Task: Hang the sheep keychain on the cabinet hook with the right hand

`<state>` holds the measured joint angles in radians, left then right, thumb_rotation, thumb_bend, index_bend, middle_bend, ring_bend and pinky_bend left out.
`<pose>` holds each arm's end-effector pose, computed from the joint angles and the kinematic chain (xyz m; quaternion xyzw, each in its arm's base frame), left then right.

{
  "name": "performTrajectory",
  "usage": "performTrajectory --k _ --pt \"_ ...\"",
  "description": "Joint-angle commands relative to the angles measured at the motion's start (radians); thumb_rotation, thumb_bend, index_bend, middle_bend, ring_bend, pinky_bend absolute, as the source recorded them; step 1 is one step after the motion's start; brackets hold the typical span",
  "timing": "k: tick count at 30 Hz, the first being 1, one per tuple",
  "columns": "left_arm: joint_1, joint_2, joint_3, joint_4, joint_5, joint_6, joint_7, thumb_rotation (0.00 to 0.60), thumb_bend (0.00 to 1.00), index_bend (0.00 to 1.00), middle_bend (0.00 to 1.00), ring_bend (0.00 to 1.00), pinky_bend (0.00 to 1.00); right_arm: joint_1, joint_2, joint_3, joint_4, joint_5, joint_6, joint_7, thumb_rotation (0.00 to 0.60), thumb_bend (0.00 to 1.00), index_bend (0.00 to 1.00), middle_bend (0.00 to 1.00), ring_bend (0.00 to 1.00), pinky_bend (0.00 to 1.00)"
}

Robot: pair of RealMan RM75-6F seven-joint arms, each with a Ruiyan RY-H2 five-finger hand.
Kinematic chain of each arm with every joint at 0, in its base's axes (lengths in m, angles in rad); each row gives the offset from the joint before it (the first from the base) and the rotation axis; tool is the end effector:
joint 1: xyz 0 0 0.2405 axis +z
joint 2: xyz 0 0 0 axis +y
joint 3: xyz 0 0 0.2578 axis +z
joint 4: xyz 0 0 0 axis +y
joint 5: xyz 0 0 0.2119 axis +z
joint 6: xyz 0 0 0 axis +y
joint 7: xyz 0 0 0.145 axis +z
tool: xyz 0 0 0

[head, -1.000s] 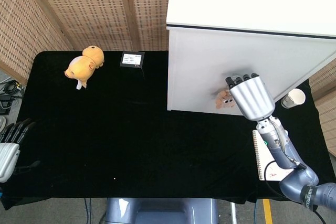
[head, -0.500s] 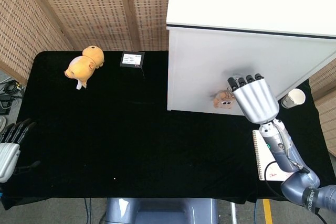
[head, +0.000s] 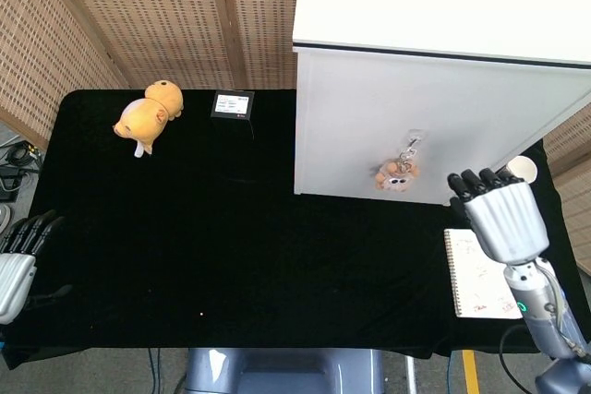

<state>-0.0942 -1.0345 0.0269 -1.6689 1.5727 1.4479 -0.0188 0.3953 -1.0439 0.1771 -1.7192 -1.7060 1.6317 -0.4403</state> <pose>-0.3064 0.1673 0.1609 -0.6387 -0.3993 -0.3651 0.5471 -0.1772 -0.2647 0.1987 0.6488 -0.0296 0.4784 0.5910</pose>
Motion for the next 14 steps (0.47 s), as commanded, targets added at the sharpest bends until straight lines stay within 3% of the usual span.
performTrajectory --k 1,2,4,6,9,14 --pt "0.004 0.001 0.003 -0.001 0.01 0.009 0.0 0.6 0.0 0.0 0.0 0.0 0.0 -0.102 0.019 -0.071 -0.043 0.032 0.049 0.033 0.6 0.03 0.44 0.47 0.46 0.59" --pt "0.005 0.001 0.004 -0.001 0.012 0.012 0.0 0.6 0.0 0.0 0.0 0.0 0.0 -0.119 0.021 -0.081 -0.054 0.041 0.052 0.037 0.6 0.01 0.4 0.4 0.38 0.51" --pt "0.009 0.002 0.006 -0.002 0.017 0.02 -0.001 0.6 0.0 0.0 0.0 0.0 0.0 -0.162 0.03 -0.115 -0.086 0.075 0.046 0.063 0.6 0.0 0.22 0.16 0.12 0.32" --pt "0.013 0.002 0.006 -0.003 0.019 0.027 0.002 0.6 0.0 0.0 0.0 0.0 0.0 -0.191 0.042 -0.142 -0.115 0.102 0.028 0.09 0.6 0.0 0.08 0.03 0.01 0.18" --pt "0.017 0.001 0.006 -0.003 0.021 0.036 0.005 0.6 0.0 0.0 0.0 0.0 0.0 -0.219 0.05 -0.161 -0.127 0.109 0.024 0.117 0.6 0.0 0.0 0.0 0.0 0.04" --pt "0.025 -0.002 0.003 0.0 0.026 0.055 0.011 0.6 0.0 0.0 0.0 0.0 0.0 -0.262 0.023 -0.167 -0.094 0.112 0.057 0.159 0.6 0.0 0.0 0.0 0.0 0.0"
